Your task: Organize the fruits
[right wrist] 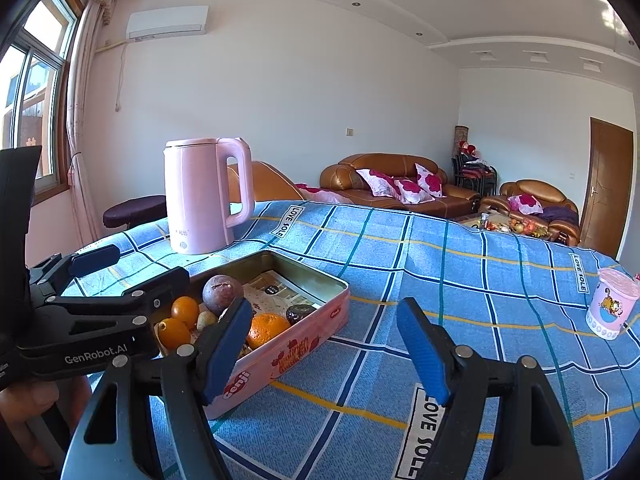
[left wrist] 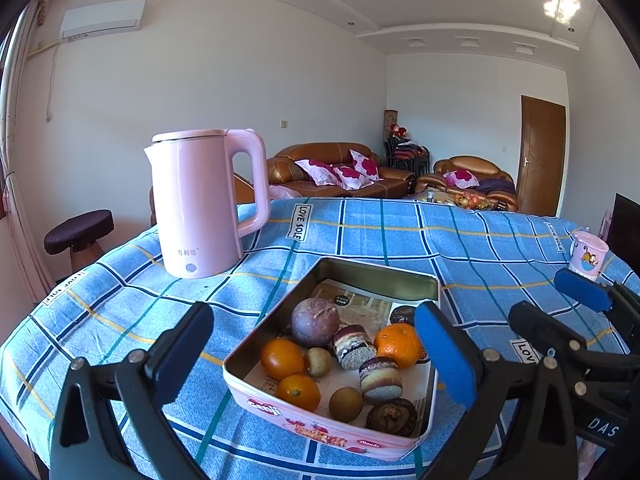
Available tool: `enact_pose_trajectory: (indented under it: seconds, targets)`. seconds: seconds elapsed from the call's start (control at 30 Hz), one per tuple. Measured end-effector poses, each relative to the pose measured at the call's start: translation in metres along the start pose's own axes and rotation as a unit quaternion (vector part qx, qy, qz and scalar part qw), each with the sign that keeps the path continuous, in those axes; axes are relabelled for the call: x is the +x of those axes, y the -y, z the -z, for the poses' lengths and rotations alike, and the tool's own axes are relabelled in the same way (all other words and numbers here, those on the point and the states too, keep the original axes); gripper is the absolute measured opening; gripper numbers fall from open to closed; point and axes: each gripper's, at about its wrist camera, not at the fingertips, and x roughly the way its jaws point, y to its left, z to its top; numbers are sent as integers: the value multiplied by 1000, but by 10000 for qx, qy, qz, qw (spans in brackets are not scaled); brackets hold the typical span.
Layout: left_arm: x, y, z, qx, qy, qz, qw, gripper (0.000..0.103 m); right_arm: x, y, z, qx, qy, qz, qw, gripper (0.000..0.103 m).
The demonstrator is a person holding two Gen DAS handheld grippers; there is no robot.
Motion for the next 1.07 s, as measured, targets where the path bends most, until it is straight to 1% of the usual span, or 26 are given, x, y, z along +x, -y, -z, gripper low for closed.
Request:
enact_pose_trajectory:
  seconds: [0.13,0.3,0.5,0.77,0.9,1.0,1.07]
  targets:
    - [-1,-1,-1,-8,7,92,10000,103,-2,4,0,30,57,38,10000,76]
    - [-2,1,-1,-13,26,64,10000,103,-6,8,-2,89,146,81,9998,76]
    - [-4,3,-2,-29,46,107,9999,103,-5,12,0,110,126,117,9998,76]
    - [0,2,-2,-53,-18,-34,10000,103,-6,12,1,93,117,120,9998,76]
    - [-1,6,1,71,31,-97,9999,103,-5,12,3,96,92,122,9998,77]
    - [-3,7,2,110,55,-84,9999,103,-4,14,4,78,62,133,9999,77]
    - [-3,8,1,129,19,5,9999,103,-5,17,5,41,38,173,9998,77]
